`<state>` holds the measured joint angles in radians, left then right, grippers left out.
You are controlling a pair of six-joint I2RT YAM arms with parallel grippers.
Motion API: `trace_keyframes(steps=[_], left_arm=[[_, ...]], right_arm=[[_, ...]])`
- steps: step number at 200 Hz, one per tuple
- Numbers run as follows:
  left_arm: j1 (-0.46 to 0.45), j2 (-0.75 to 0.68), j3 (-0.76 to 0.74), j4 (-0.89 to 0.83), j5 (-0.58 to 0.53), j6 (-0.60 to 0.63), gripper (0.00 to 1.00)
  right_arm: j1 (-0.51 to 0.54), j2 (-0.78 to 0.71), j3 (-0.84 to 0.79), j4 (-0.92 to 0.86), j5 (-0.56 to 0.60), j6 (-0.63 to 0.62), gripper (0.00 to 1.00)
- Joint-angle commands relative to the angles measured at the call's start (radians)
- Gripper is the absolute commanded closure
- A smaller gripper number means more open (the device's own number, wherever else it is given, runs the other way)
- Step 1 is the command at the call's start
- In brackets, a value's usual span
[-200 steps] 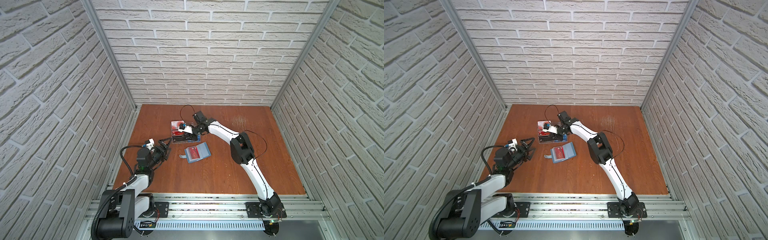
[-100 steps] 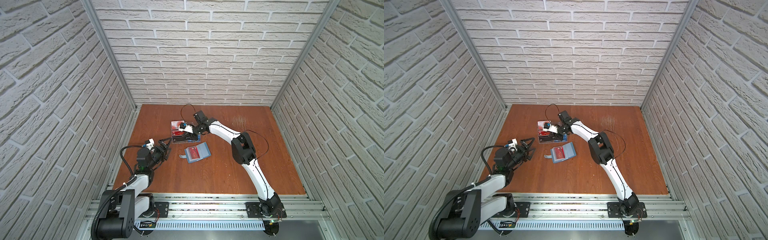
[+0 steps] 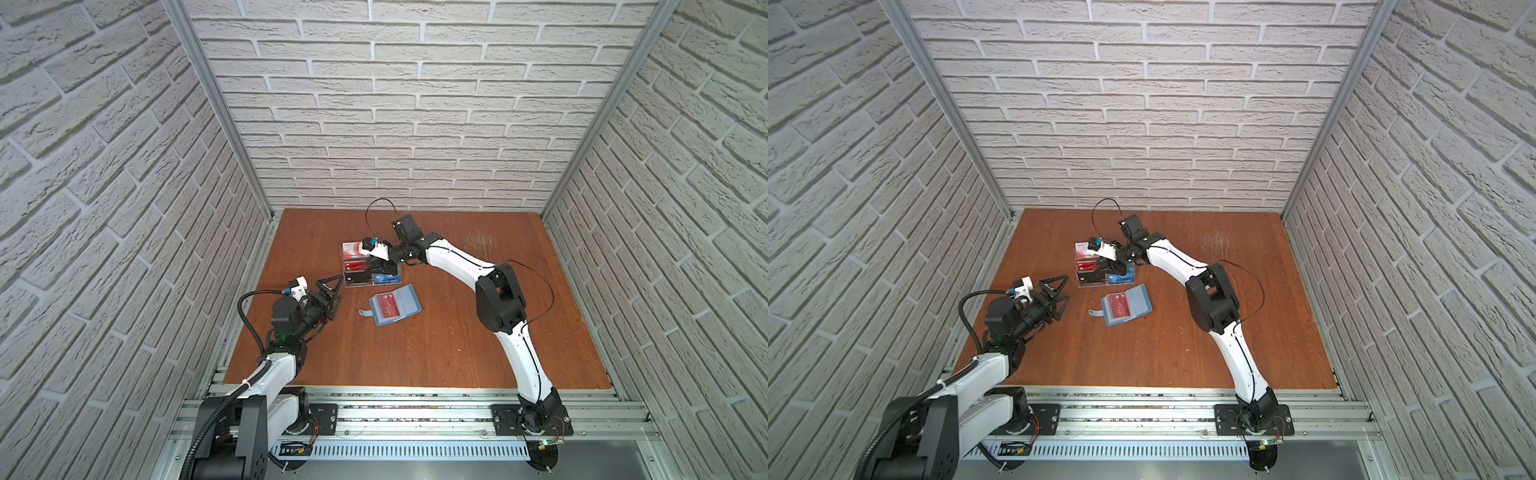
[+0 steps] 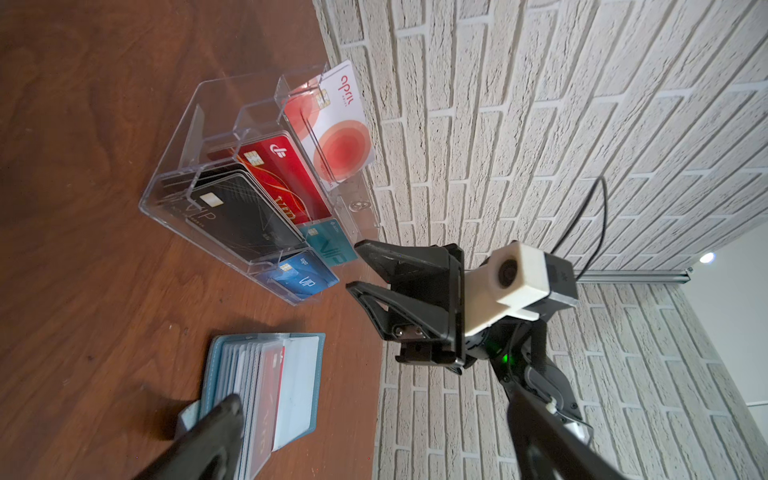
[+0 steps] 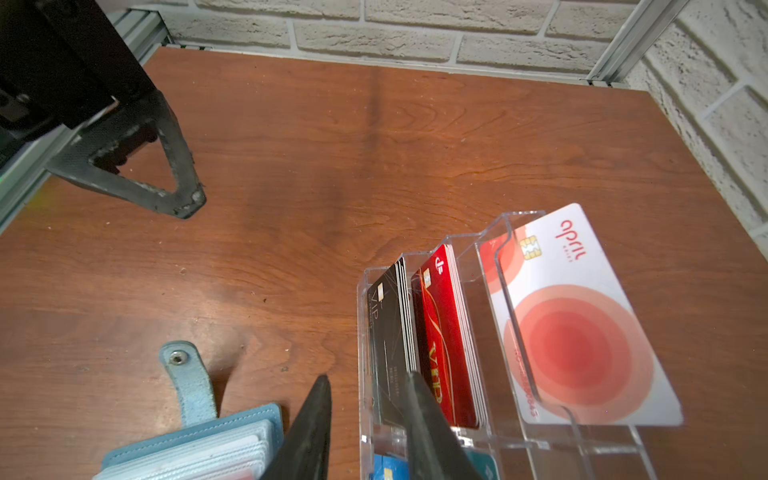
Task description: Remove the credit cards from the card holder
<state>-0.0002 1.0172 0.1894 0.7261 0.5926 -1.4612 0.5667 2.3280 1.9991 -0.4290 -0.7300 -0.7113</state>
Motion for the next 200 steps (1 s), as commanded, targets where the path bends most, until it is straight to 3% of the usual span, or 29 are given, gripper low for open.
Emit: trace_keyframes(steps=[1,32,45,62,89,123,138,180,200], left_arm=[[0.008,-0.058,0.027,-0.054,0.008,0.052,0.02],[0.006,-0.175,0.082,-0.243,-0.027,0.128,0.02],[0.005,-0.220,0.108,-0.303,-0.042,0.152,0.02],[0.004,-0.263,0.168,-0.428,-0.072,0.230,0.02],[-0.003,-0.361,0.239,-0.610,-0.225,0.393,0.02],[-0.013,-0.442,0.287,-0.753,-0.547,0.670,0.02],[-0.006,-0.419,0.318,-0.804,-0.678,0.733,0.02],[-0.003,-0.220,0.244,-0.633,-1.062,0.922,0.02],[0.000,-0.141,0.224,-0.554,-1.113,1.041,0.02]], right_arm=[[0.000,-0.132,-0.070,0.125,-0.016,0.052,0.63],[-0.018,-0.278,-0.244,0.274,0.014,0.120,0.49],[-0.028,-0.341,-0.327,0.340,0.043,0.178,0.32],[-0.049,-0.452,-0.428,0.399,0.084,0.230,0.01],[-0.085,-0.631,-0.609,0.470,0.290,0.392,0.00],[-0.099,-0.850,-0.815,0.370,0.716,0.529,0.00],[-0.117,-0.936,-0.916,0.348,0.875,0.571,0.00],[-0.196,-1.149,-1.196,0.379,1.173,0.665,0.00],[-0.247,-1.233,-1.324,0.447,1.294,0.707,0.00]])
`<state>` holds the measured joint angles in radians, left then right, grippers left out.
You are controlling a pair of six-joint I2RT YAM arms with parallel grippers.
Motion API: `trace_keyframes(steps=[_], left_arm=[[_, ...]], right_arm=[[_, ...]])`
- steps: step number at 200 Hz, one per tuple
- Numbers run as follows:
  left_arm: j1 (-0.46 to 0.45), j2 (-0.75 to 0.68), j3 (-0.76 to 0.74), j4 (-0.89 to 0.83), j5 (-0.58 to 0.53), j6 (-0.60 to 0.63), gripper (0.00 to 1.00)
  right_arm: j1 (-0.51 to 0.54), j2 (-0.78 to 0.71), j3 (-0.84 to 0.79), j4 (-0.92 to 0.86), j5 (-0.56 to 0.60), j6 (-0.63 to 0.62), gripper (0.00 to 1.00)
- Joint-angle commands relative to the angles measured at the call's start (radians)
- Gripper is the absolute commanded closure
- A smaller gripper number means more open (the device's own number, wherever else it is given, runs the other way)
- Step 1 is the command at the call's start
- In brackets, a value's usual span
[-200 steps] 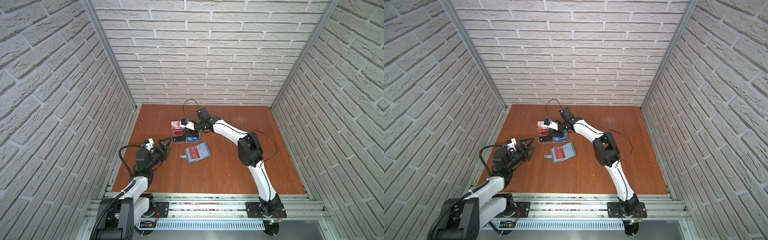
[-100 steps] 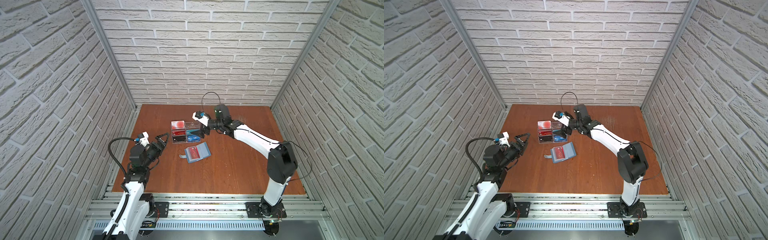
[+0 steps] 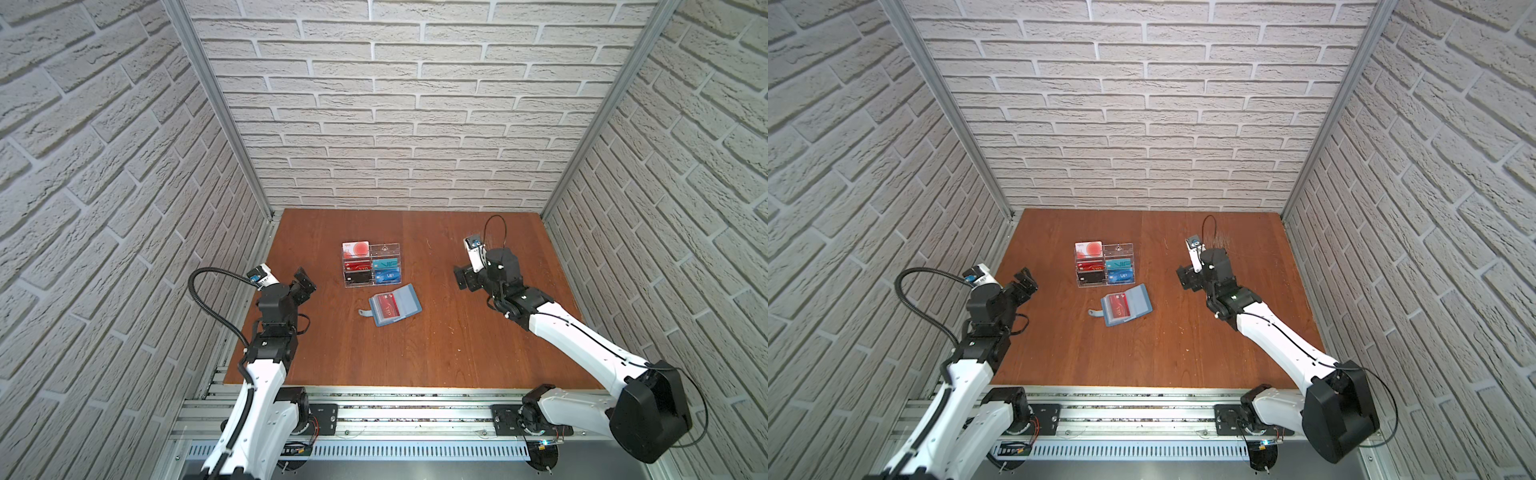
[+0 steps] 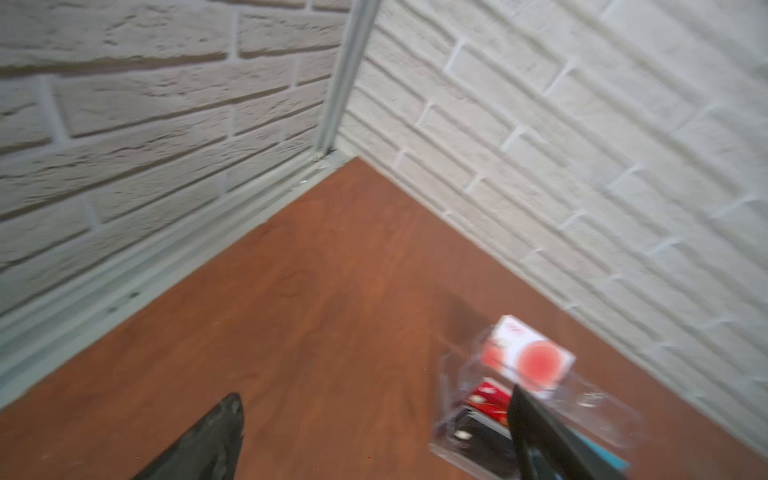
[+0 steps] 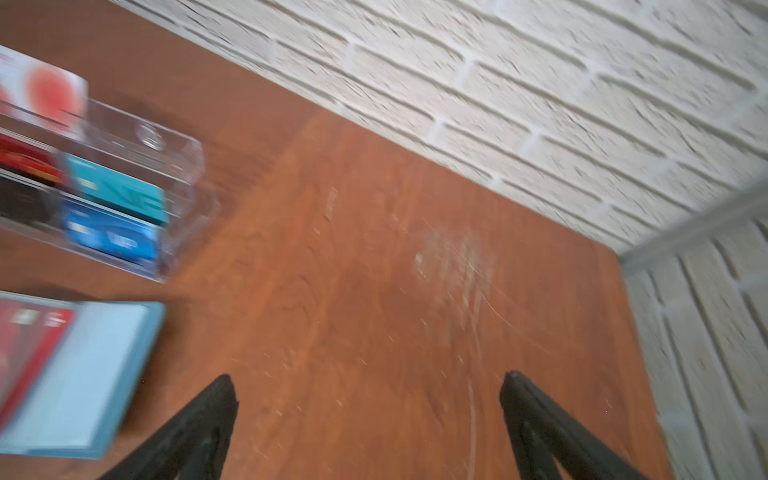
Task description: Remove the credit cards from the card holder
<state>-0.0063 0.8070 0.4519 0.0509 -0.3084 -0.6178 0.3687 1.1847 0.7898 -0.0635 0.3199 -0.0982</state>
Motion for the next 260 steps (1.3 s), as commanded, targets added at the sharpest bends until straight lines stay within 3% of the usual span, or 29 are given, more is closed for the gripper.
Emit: trace_keyframes(steps=[1,27,51,73,99,130,148,160,183,207,225,246,260], left_arm=[[0.007,0.072,-0.041,0.128,-0.214,0.203,0.02],[0.026,0.193,-0.112,0.336,-0.224,0.280,0.02],[0.032,0.339,-0.135,0.523,-0.146,0.330,0.02],[0.033,0.471,-0.141,0.645,-0.109,0.349,0.02],[0.035,0.485,-0.148,0.688,-0.076,0.368,0.02],[0.037,0.550,-0.143,0.797,-0.078,0.431,0.02],[0.039,0.699,-0.150,0.996,-0.057,0.473,0.02],[0.026,0.686,-0.087,0.833,0.002,0.493,0.02],[0.041,0.764,-0.090,0.909,0.046,0.487,0.02],[0.045,0.770,-0.091,0.923,0.046,0.488,0.02],[0.045,0.766,-0.090,0.917,0.044,0.487,0.02],[0.043,0.767,-0.091,0.920,0.045,0.487,0.02],[0.045,0.767,-0.091,0.924,0.046,0.487,0.02]], right_arm=[[-0.053,-0.093,-0.121,0.085,0.249,0.096,0.00],[-0.115,-0.155,-0.283,0.242,0.335,0.167,0.00],[-0.141,-0.128,-0.419,0.456,0.341,0.162,0.00],[-0.150,-0.065,-0.428,0.500,0.333,0.141,0.00],[-0.160,-0.003,-0.454,0.626,0.261,0.168,0.00],[-0.165,0.085,-0.470,0.772,0.262,0.155,0.00],[-0.170,0.113,-0.457,0.795,0.226,0.130,0.01],[-0.170,0.131,-0.454,0.815,0.216,0.118,0.01],[-0.178,0.236,-0.488,1.008,0.178,0.089,0.01],[-0.196,0.250,-0.440,0.913,0.097,0.089,0.02],[-0.271,0.266,-0.399,0.830,-0.075,0.123,0.00],[-0.314,0.315,-0.464,1.003,-0.142,0.149,0.00],[-0.314,0.314,-0.460,0.987,-0.141,0.148,0.00]])
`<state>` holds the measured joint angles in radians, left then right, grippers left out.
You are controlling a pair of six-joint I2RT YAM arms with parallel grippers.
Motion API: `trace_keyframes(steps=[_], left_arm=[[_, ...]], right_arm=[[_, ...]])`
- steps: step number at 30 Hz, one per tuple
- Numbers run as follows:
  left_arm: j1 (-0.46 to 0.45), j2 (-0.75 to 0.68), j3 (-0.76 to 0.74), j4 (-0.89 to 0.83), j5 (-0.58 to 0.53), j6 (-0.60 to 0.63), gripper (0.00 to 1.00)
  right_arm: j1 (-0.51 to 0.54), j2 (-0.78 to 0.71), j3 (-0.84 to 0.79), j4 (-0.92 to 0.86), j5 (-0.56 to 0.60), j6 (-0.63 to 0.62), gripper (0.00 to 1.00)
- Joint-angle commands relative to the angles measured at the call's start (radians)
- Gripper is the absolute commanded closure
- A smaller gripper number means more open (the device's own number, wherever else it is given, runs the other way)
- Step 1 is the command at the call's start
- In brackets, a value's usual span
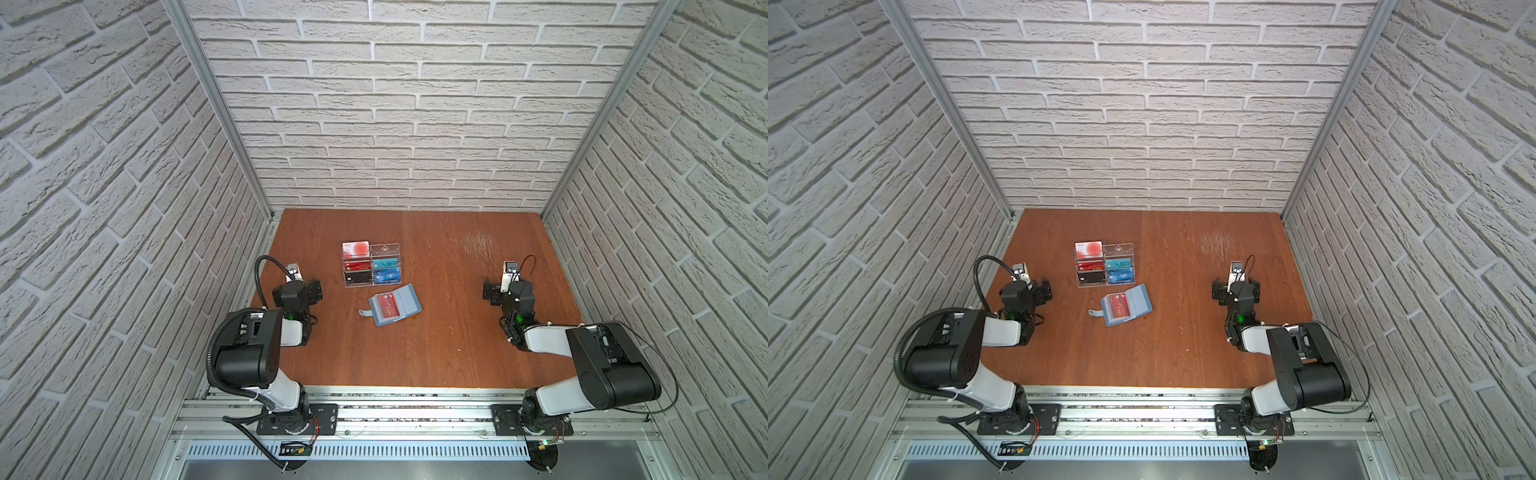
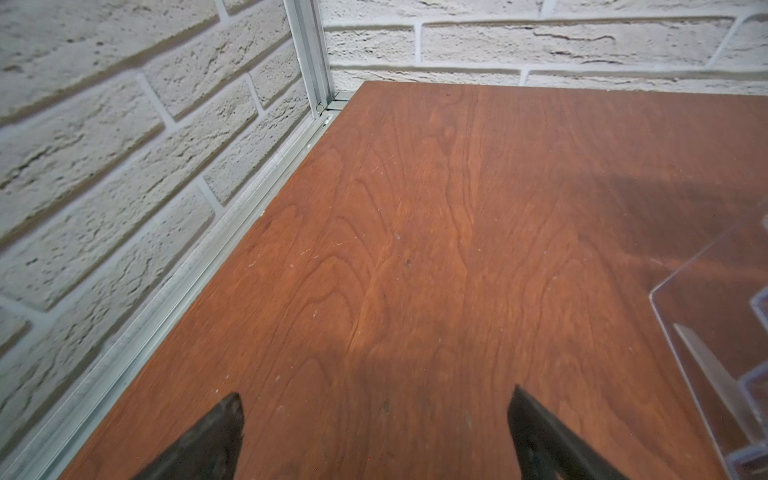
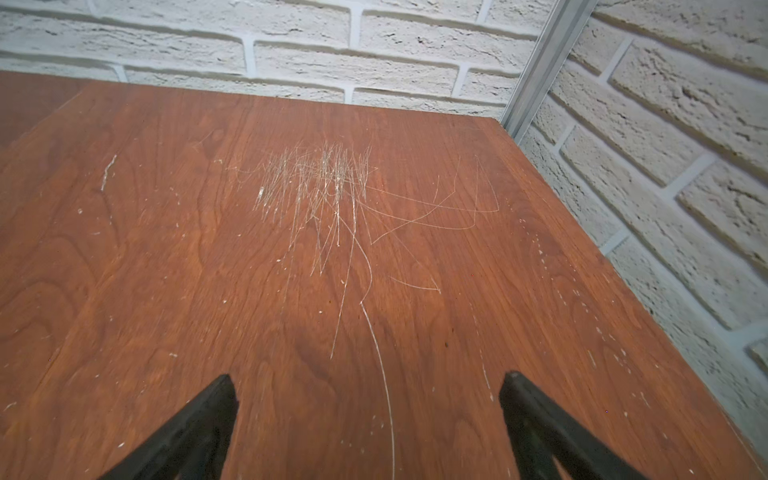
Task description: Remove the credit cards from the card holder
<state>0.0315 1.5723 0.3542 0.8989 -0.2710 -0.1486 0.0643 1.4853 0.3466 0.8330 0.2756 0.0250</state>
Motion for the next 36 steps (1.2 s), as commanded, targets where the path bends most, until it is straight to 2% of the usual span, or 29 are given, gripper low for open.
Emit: trace_keyframes(steps=[1,36], left_arm=[[0.007,0.002,0.006,0.075,0.009,0.017,0.02],[0.007,0.002,0.006,0.075,0.008,0.018,0.02]], right_arm=[[-0.010,0.012,-0.016,0.088,-0.096,0.025,0.00],[-0.009,-0.016,-0.005,0.033,-0.113,0.018,0.00]])
